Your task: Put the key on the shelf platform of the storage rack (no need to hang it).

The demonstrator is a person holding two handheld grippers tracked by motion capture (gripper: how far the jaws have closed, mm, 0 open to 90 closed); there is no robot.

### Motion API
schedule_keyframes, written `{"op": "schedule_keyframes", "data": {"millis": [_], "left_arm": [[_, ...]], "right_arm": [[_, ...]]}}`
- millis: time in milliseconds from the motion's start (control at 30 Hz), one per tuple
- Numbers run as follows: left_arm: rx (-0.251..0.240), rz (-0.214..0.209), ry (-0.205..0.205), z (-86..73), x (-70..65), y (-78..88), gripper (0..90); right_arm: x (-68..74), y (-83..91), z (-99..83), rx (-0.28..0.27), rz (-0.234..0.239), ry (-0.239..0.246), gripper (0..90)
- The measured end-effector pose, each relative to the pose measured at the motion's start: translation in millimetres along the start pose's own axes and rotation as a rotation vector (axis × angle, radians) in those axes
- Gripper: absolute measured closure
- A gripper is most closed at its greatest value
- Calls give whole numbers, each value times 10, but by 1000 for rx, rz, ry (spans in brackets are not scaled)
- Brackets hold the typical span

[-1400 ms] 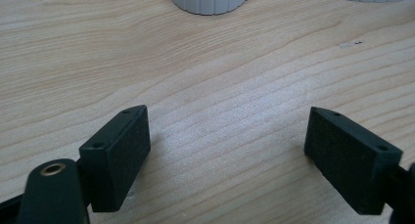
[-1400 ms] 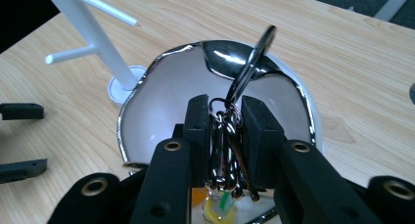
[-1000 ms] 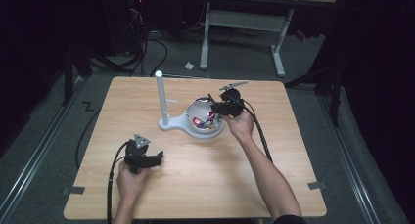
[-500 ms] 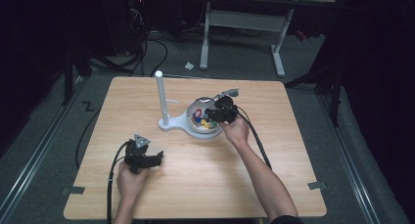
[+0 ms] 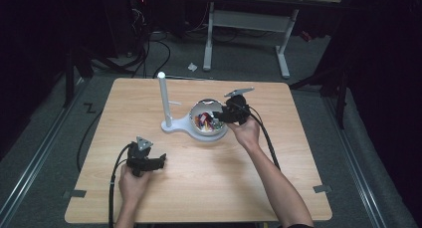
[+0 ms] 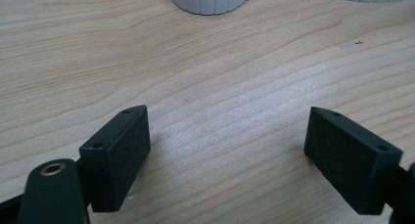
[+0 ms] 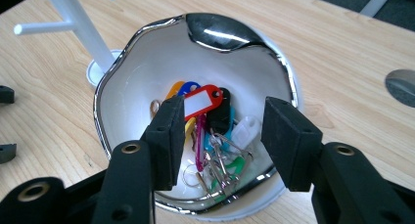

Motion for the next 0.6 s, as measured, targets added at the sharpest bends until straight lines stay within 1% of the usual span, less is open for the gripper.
{"op": "schedule_keyframes", "data": {"millis": [67, 100, 400, 600], "left_arm": [[0, 1, 1, -1, 0, 1, 176], [0, -2, -2, 0, 1, 0, 176], [0, 1, 0, 0, 0, 0, 176], [0, 1, 1, 0, 0, 0, 176]], "right_arm": [[-7, 15, 5, -6, 0, 0, 507], [-28, 61, 15, -17, -3, -5, 503], [-96, 191, 22, -36, -14, -9, 489], [-112, 293, 34, -42, -14, -5, 512]]}}
Point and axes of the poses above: each handheld gripper's, and its own axes: y roughly backward along the jaws, z roughly out of its top, x roughly to its left, the point moved 8 cm from there along -y, roughly forward along the jaws, and after that the axes turned 15 degrees about -x, right-handed, at the moved point
